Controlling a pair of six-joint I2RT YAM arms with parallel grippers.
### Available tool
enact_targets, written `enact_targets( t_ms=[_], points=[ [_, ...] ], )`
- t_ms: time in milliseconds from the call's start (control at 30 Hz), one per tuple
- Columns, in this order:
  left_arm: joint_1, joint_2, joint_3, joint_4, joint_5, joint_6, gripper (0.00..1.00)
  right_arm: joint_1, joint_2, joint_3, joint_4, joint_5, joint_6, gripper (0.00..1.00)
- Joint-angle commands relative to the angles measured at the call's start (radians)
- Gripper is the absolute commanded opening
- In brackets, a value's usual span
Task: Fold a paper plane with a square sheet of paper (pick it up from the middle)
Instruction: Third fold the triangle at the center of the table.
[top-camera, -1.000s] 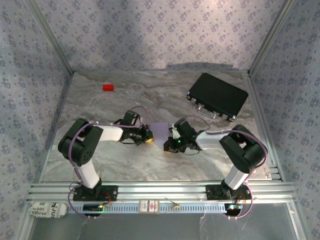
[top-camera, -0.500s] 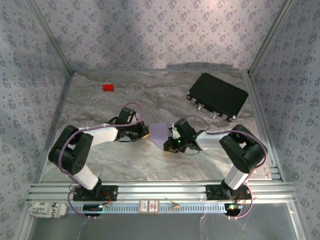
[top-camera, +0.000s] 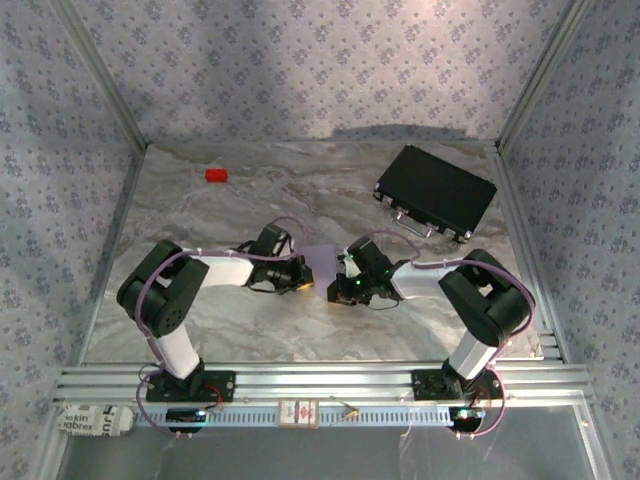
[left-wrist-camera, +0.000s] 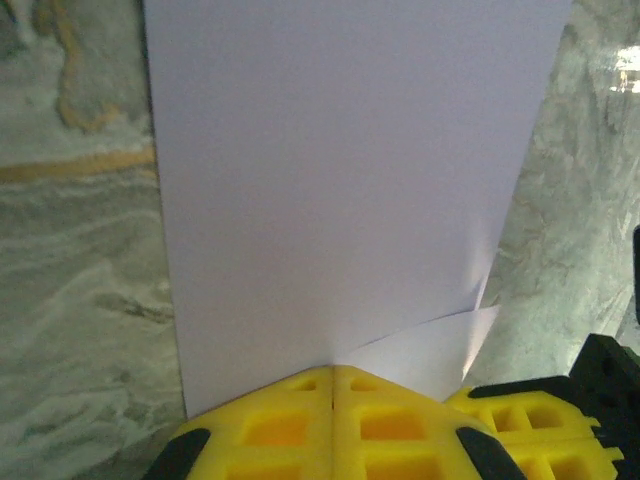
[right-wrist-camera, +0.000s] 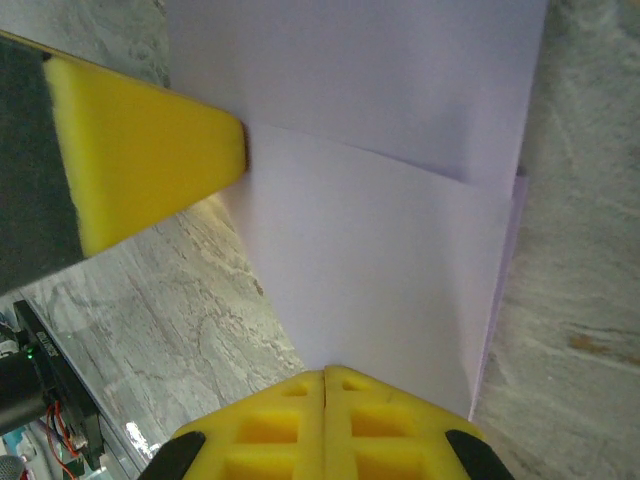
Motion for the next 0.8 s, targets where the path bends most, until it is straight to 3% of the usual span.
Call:
enact_targets(
  t_ms=[0,167,433,767],
  points=[
    [0.0,0.029,0.003,-0.028,-0.019,0.022,0.04,0.008,-0.028,0.019,-0.113,0.045,-0.005,0.0],
    [0.002,0.039,-0.006,-0.041,-0.016,0.041,0.03,0.031,-0.046,0.095,-0.138,0.057,-0.033,0.0],
    [0.002,0.042,-0.019,-0.035,-0.002,0.053,0.03,0.065,0.096,0.184,-0.135,0.094,-0.027,0.0],
    [0.014,0.044,-0.064,-0.025,-0.001,0.068,0.02,0.068,0.014,0.057,-0.12,0.109,-0.021,0.01]
  ],
)
